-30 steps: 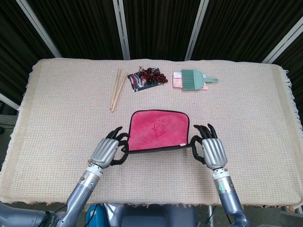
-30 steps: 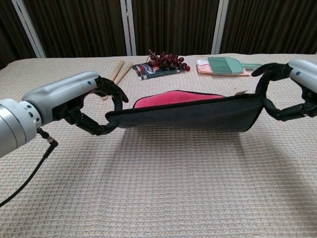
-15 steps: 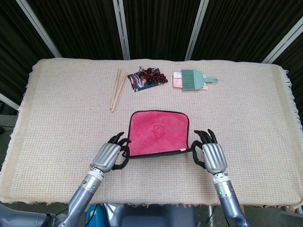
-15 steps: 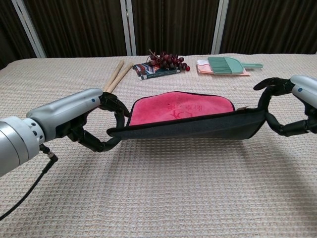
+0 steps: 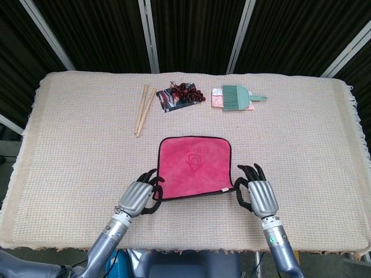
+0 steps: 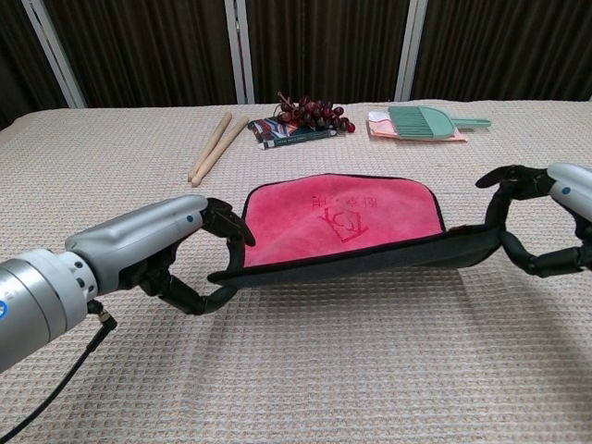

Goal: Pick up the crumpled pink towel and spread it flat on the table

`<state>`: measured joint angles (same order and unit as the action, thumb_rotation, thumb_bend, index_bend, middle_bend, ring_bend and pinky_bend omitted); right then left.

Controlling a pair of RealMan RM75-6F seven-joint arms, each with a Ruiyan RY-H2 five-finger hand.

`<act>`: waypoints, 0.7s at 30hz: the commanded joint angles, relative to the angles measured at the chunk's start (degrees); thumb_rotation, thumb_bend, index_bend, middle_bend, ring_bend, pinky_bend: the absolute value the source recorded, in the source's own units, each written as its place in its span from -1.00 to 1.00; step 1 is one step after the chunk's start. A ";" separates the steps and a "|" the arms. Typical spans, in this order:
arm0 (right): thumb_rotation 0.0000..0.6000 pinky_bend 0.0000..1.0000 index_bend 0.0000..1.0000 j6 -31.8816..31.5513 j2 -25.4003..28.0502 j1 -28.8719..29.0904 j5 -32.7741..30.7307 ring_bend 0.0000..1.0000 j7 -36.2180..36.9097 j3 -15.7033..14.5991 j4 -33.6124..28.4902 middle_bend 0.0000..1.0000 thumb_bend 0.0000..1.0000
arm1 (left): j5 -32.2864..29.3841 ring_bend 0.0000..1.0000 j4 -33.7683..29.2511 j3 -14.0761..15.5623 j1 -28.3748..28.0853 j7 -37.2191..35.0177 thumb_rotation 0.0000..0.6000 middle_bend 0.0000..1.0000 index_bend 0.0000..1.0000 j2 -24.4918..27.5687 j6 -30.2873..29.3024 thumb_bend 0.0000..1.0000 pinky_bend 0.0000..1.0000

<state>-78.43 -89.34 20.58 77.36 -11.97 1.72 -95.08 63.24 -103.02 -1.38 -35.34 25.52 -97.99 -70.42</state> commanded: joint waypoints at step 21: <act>1.00 -1.00 -1.00 4.65 1.10 -0.73 0.14 -0.99 -1.13 -1.30 -0.04 -1.00 -0.21 | 0.79 -1.00 -0.87 0.26 1.02 -3.17 1.00 -0.83 -0.62 2.76 5.05 -0.77 -0.90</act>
<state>-73.68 -88.26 19.90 77.41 -13.04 0.37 -95.05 63.73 -103.47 -0.89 -34.31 22.71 -95.64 -65.51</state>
